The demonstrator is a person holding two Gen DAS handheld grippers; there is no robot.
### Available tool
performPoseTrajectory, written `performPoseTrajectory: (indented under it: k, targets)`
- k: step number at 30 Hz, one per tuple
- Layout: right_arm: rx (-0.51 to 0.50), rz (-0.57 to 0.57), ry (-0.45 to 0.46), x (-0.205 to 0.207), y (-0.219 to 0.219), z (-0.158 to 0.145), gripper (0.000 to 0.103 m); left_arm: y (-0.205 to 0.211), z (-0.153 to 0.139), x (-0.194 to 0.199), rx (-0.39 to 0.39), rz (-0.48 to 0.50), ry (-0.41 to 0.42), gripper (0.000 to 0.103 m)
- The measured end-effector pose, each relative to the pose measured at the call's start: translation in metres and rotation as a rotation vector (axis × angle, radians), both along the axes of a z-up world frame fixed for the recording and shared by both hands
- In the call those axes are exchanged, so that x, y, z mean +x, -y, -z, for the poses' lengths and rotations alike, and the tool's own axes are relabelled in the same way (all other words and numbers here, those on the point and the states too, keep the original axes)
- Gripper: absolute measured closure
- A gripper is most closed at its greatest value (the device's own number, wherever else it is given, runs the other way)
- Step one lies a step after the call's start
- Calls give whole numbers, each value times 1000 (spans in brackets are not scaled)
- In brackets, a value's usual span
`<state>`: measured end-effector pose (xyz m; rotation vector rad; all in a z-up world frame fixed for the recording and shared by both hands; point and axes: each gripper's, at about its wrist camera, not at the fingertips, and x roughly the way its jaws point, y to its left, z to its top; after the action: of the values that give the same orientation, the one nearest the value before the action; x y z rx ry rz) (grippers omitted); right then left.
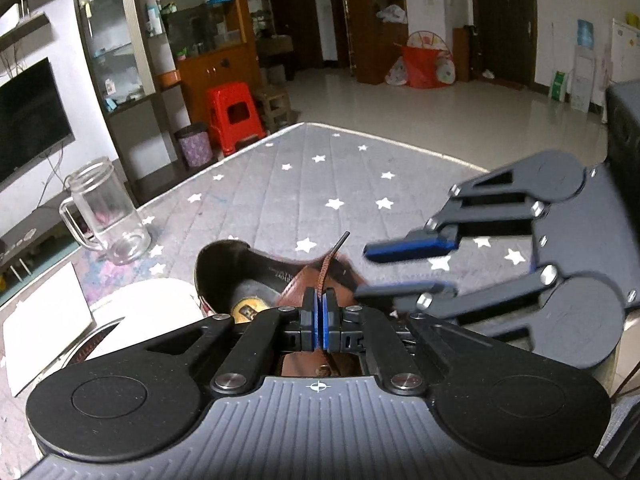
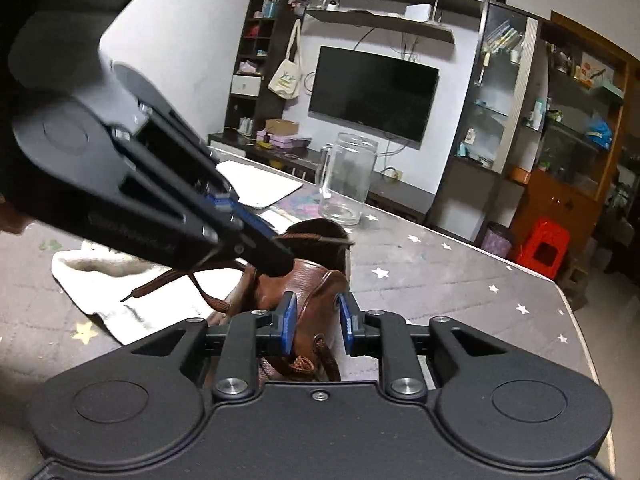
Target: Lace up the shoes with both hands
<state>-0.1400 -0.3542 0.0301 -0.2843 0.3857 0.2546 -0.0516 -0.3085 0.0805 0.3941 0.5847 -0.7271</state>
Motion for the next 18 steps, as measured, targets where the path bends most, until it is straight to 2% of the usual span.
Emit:
performPoseTrajectory:
  k: [7, 11, 18]
  targets:
    - [17, 12, 1, -8, 17, -4, 78, 11, 8, 3, 69, 30, 6, 100]
    - [26, 16, -1, -11, 23, -6, 78, 21, 12, 4, 142, 59, 17, 100]
    - [41, 22, -5, -17, 35, -9, 78, 27, 14, 10, 209, 92, -3, 100]
